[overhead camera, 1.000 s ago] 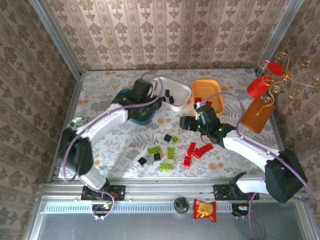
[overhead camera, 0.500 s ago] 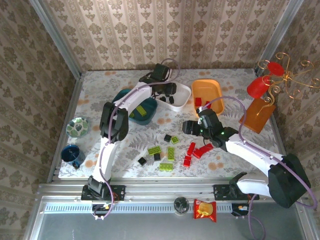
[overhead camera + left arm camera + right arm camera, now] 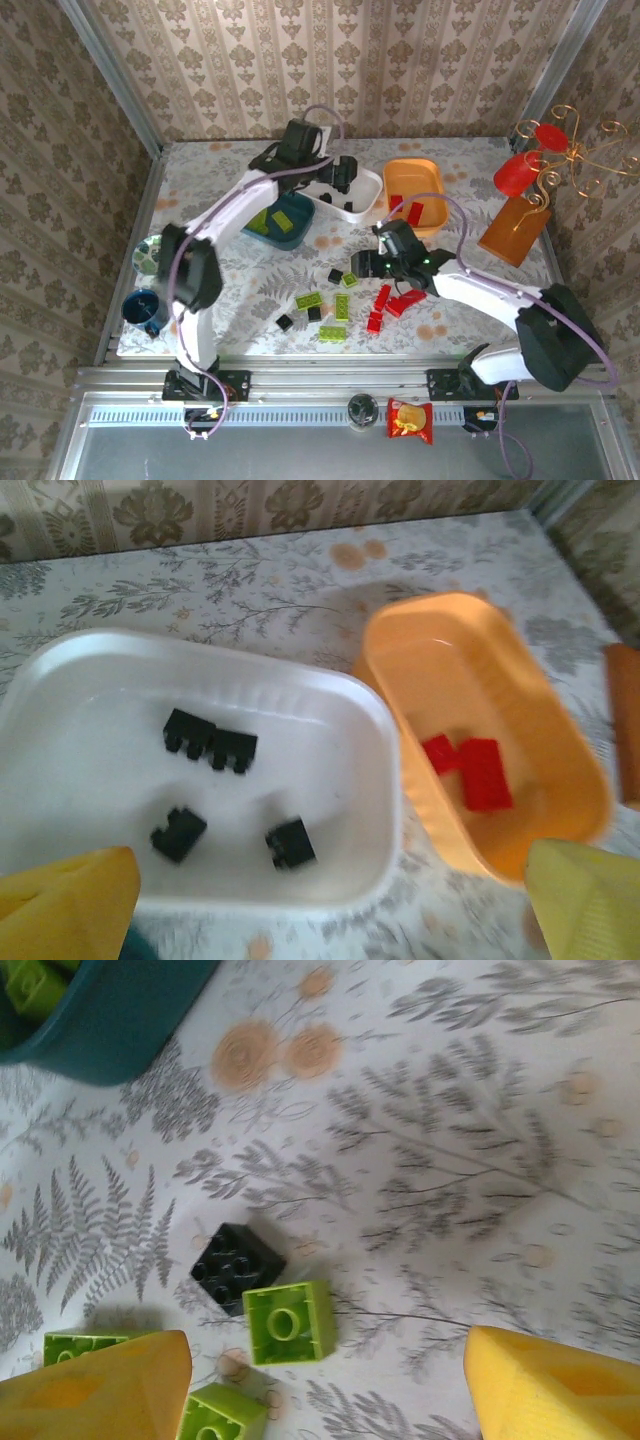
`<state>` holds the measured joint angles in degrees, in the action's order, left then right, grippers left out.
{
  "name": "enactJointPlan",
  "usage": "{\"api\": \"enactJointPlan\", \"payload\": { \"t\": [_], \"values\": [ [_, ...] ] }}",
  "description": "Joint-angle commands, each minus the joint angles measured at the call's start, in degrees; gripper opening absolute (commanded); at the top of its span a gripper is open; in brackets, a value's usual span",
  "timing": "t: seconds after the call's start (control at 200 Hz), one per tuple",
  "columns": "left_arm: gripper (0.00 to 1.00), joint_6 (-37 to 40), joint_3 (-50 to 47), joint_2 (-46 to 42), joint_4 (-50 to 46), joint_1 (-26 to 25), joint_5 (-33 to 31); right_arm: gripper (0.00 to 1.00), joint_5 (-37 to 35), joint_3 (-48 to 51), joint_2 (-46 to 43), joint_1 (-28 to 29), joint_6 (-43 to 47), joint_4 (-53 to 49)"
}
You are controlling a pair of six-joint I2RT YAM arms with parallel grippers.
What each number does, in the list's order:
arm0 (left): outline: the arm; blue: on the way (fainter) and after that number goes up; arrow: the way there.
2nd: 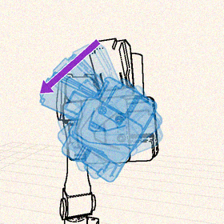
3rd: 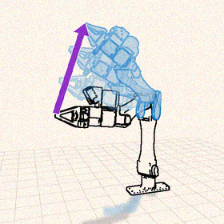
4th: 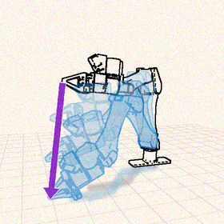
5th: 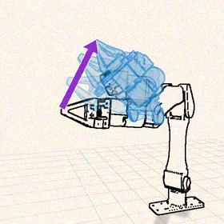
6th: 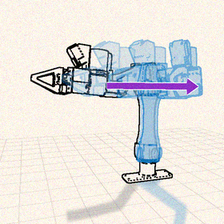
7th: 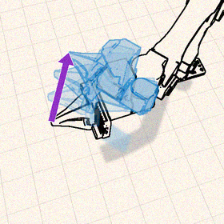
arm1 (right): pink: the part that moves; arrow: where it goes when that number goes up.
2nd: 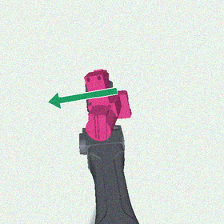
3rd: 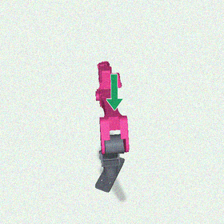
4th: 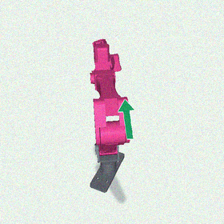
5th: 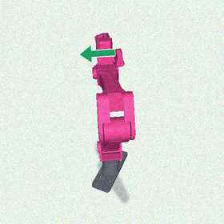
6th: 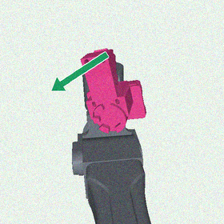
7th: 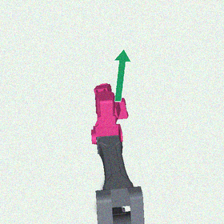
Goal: Sort the legos into containers by color
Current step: Place the lego in the container, then pick up the lego from the center of the table.
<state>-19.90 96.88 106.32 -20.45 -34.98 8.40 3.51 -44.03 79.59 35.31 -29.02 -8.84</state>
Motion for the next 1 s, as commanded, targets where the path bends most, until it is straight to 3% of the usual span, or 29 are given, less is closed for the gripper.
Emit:
{"api": "enactJointPlan", "payload": {
  "t": [0.0,0.2,0.465,0.86,0.995],
  "values": [
    [1.0,-2.0,-14.1,-12.2,10.3,-1.0,-0.8,0.74,1.3,-4.9,4.9,2.9,4.1,-2.5],
    [1.0,-3.8,-40.3,-33.8,14.8,-2.1,-7.7,0.72,-1.2,-13.9,14.6,7.0,8.4,-5.7],
    [1.0,-5.0,-53.9,-52.4,4.9,-3.0,-15.0,0.71,-3.7,-22.8,26.1,8.4,10.0,-10.4],
    [1.0,-8.4,-59.8,-53.6,6.4,0.9,-12.0,0.61,-10.2,-22.9,29.5,10.4,11.9,-16.3],
    [1.0,-8.8,-60.0,-52.8,6.4,1.4,-11.7,0.5,-10.7,-23.8,30.1,11.0,12.2,-16.1]
  ]
}}
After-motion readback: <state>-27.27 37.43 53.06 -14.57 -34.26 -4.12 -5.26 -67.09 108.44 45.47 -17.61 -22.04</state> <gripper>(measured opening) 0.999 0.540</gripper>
